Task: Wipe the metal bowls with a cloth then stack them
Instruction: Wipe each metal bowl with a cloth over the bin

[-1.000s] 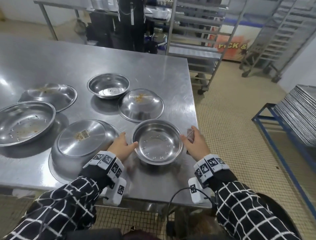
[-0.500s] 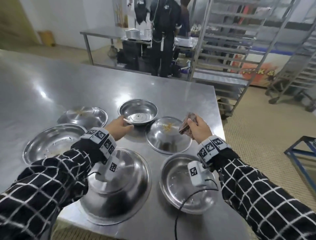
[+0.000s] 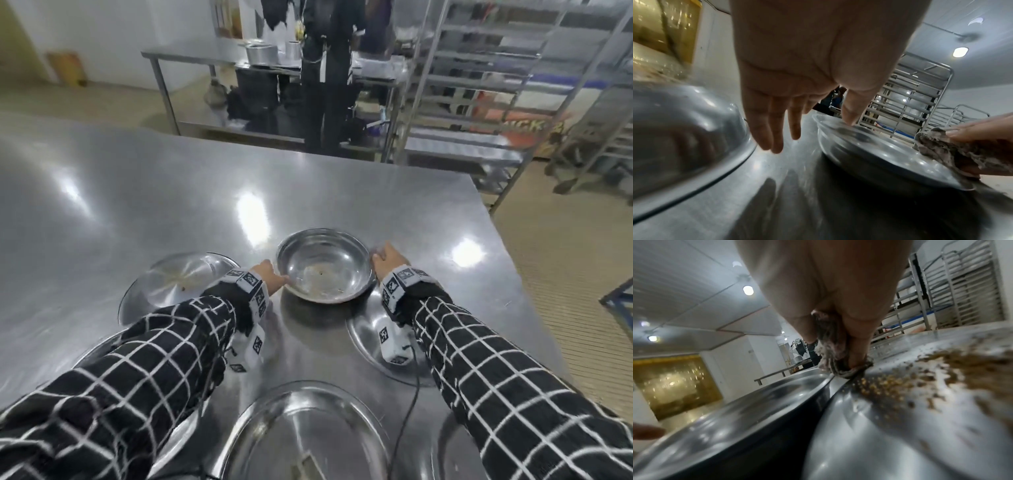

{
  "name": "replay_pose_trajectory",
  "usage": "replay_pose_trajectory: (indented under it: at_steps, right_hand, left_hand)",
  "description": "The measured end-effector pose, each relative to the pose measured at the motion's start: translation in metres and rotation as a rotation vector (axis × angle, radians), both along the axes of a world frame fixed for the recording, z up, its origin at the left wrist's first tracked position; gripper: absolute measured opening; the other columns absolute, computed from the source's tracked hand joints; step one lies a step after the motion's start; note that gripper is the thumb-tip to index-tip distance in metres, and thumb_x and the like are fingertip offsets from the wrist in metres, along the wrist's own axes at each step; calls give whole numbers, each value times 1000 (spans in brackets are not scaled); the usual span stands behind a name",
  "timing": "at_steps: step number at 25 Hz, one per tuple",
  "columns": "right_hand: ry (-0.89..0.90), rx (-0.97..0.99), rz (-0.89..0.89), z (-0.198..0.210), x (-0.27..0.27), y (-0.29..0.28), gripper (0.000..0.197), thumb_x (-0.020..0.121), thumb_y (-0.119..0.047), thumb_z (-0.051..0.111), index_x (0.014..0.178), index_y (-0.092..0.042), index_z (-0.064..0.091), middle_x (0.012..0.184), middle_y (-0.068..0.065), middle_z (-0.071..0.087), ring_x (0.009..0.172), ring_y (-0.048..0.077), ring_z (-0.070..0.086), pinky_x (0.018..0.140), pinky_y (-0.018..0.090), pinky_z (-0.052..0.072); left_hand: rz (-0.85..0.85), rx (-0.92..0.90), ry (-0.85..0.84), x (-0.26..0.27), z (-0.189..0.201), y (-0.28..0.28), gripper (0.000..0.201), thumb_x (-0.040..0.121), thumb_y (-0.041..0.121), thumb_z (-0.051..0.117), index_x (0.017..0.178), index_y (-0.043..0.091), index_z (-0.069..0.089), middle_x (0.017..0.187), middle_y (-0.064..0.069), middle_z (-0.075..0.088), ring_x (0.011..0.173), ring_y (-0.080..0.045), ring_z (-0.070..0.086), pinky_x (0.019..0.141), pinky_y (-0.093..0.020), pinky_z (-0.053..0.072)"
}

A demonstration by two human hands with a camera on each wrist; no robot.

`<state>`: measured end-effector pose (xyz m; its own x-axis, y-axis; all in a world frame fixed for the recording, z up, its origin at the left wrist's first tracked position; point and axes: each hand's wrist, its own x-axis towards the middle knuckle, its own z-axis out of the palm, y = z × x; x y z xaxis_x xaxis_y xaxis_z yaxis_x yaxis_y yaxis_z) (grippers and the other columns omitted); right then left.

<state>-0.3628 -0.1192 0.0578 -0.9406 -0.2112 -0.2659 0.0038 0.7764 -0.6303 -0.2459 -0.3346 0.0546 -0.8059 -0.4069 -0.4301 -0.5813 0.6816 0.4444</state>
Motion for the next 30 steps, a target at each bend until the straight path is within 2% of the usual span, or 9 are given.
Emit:
replay_pose_trajectory:
  at_steps: [3, 4, 6, 9, 13, 17, 23, 27, 30]
  right_hand:
    - [3, 139, 70, -9, -18, -21, 26, 99, -15, 41, 123, -8, 49, 102, 4, 53, 75, 16, 54, 70, 26, 45]
    - [-3, 177, 91, -11, -25, -26, 28, 99, -14, 41, 124, -7, 51, 103, 6, 54, 68, 12, 51, 67, 24, 44]
    - [-29, 192, 87, -14, -34, -33, 30, 99, -12, 39, 124, -8, 55, 109, 10, 59, 69, 13, 52, 66, 24, 47]
    - [7, 156, -7, -10, -38, -37, 27, 102, -15, 35, 105, -5, 60, 99, 10, 60, 72, 17, 53, 74, 31, 49]
    - [110, -82, -188, 13, -23, -26, 33, 102, -23, 34, 112, 0, 55, 83, 4, 52, 67, 15, 50, 52, 22, 38]
    - [205, -232, -286, 54, 10, 6, 31, 102, -24, 35, 113, -1, 53, 83, 2, 52, 82, 22, 57, 59, 24, 40]
    - [323, -286, -434, 122, 81, 128, 29, 101, -22, 38, 113, -2, 55, 97, 8, 56, 84, 22, 48, 69, 25, 35]
    - [373, -278, -514, 153, 148, 246, 16, 101, -18, 37, 97, -12, 51, 72, 0, 47, 66, 17, 47, 41, 15, 33]
    - [395, -220, -571, 161, 197, 329, 19, 102, -21, 38, 97, -9, 53, 76, 2, 49, 65, 17, 47, 49, 22, 32]
  left_hand:
    - [4, 63, -58, -16, -17, -9, 31, 97, 32, 49, 86, 4, 56, 77, -6, 54, 63, -10, 56, 55, -15, 40]
    - [9, 99, -67, -20, -20, -11, 29, 97, 29, 49, 80, 6, 56, 70, -2, 50, 54, -6, 51, 47, -12, 35]
    - [11, 170, -41, -23, -26, -15, 23, 95, 23, 50, 94, 3, 61, 73, -2, 54, 63, -12, 54, 50, -13, 34]
    - [97, 334, 98, -23, -29, -19, 28, 89, 23, 54, 111, 7, 57, 79, -4, 60, 83, -32, 63, 61, -23, 43]
    - [281, 531, 366, -11, 4, -4, 41, 86, 31, 58, 121, 30, 36, 92, -5, 61, 85, -25, 62, 72, -34, 52]
    - [306, 671, 621, 4, 59, 34, 34, 88, 19, 50, 117, 32, 36, 101, -4, 58, 91, -26, 62, 87, -46, 53]
    - [157, 790, 705, 41, 127, 141, 34, 84, 20, 49, 116, 28, 41, 113, -10, 56, 98, -32, 62, 84, -49, 56]
    - [44, 897, 686, 78, 146, 248, 26, 89, 14, 49, 113, 24, 46, 108, -12, 59, 91, -29, 64, 85, -48, 55]
    - [-26, 991, 591, 107, 151, 326, 25, 91, 13, 50, 116, 16, 45, 99, -12, 61, 76, -23, 65, 73, -38, 59]
